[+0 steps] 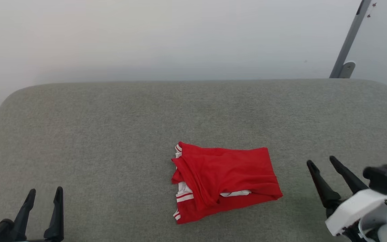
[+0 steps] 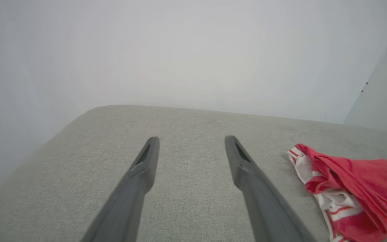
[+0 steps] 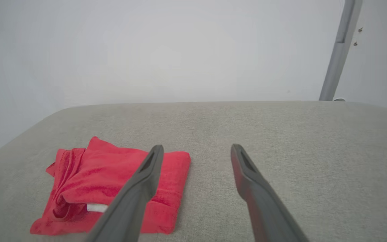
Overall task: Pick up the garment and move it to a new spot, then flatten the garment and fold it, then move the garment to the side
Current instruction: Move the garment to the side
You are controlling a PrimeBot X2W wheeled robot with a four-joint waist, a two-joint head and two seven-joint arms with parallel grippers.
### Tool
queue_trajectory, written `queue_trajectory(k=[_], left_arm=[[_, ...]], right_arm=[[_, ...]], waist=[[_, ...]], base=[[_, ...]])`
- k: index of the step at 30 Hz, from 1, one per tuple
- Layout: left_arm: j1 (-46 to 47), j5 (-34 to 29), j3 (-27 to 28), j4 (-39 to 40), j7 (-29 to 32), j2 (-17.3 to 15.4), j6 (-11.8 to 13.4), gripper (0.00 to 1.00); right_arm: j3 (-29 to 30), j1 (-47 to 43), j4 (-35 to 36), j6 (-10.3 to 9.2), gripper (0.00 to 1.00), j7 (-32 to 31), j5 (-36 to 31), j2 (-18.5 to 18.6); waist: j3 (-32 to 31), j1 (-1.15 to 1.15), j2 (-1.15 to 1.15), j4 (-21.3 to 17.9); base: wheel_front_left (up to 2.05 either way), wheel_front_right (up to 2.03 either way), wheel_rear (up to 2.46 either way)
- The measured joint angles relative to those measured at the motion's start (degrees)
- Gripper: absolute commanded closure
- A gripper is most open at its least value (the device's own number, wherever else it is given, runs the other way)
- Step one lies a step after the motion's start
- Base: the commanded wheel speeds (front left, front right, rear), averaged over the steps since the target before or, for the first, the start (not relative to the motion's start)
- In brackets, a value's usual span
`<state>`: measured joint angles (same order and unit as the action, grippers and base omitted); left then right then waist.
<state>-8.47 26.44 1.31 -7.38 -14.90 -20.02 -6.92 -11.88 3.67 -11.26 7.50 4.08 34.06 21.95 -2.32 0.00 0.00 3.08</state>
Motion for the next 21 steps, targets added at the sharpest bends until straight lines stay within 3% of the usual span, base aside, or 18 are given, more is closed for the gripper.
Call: queue_trajectory(k=[21], left_arm=[[5.76,1.23,-6.09,-0.93,0.78,0.38,-0.22,0.0]], right_arm=[[-6.68,16.62,-9.09,0.0,0.0,-34.5,10.5,5.32]], waist=[[7.32,0.0,0.0,7.12]], base=[[0.0,0.0,0.0]])
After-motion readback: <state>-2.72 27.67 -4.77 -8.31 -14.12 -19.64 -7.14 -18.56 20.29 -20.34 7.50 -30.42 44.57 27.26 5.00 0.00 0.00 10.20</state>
